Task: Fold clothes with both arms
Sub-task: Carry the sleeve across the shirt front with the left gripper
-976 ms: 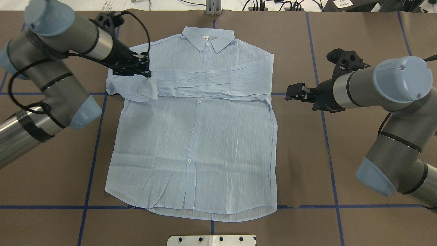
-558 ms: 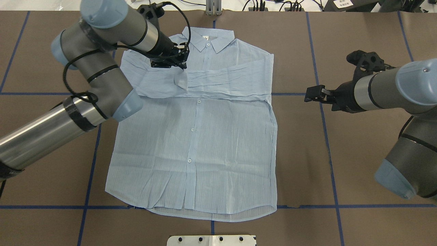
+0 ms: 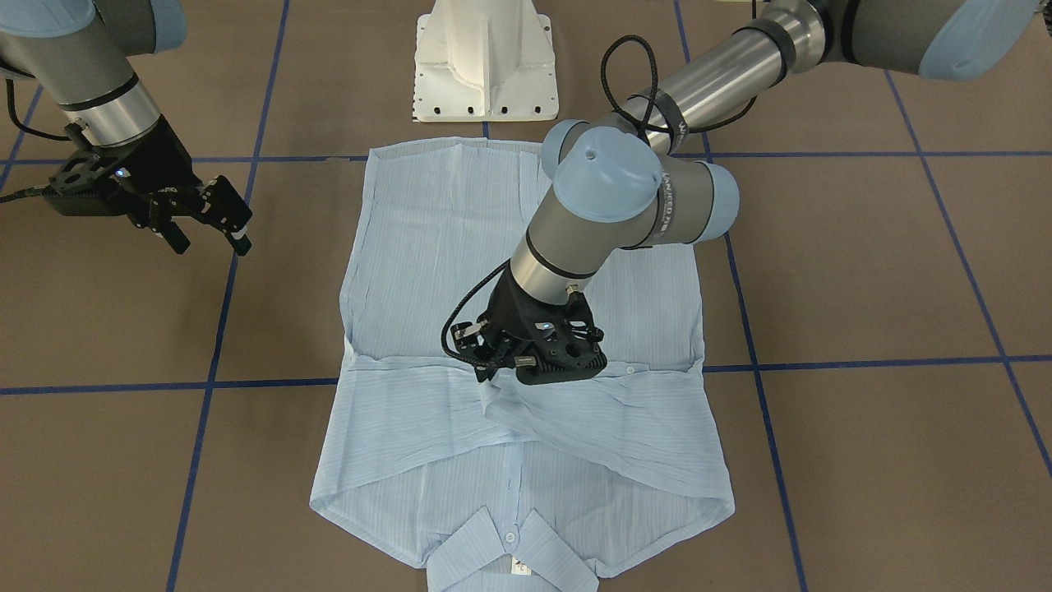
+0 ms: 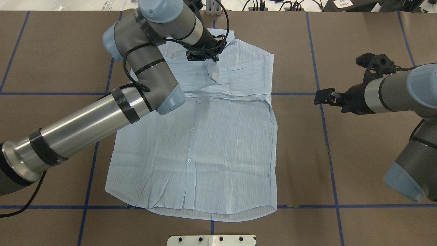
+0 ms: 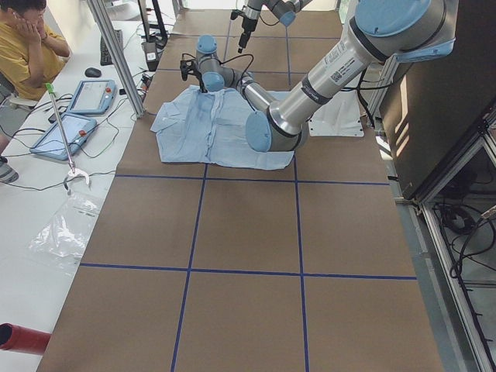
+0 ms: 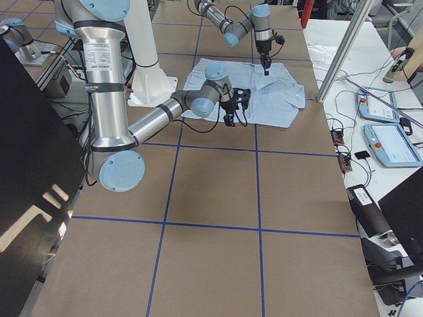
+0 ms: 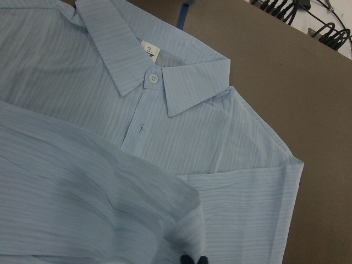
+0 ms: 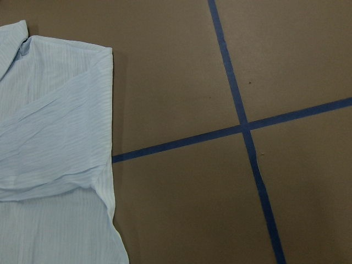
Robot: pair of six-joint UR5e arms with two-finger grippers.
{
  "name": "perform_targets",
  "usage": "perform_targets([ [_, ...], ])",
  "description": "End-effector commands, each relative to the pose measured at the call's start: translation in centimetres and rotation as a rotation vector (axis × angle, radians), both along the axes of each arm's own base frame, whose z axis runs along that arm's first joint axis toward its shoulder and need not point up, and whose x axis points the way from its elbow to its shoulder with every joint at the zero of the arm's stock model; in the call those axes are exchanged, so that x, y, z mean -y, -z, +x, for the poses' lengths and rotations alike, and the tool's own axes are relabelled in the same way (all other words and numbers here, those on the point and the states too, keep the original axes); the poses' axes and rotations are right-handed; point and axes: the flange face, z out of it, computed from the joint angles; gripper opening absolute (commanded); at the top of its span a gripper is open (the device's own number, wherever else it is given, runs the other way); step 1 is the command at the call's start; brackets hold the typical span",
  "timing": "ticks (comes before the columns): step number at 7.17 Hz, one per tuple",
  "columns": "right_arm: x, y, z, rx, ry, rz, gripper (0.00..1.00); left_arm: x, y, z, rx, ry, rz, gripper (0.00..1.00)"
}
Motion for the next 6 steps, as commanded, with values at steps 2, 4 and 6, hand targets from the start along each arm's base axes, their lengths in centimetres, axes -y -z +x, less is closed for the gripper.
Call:
perform_targets([
  [2,-0.5,0.5,-0.9,0.013,0.01,-0.005,0.99,-1.3,2.1,2.2,-0.024,-0.004,0.039,0.99],
  [4,-3.2,1.8,-5.5,0.032,0.052,-0.011,0.99,-4.6,2.5,-1.4,-0.084,-0.013,0.079,0.99],
  [6,-9.7,3.8,-13.5,0.065,-0.037,-0.07,0.99,-11.1,-3.6,-8.5,-0.124,-0.06,0.096,0.99],
])
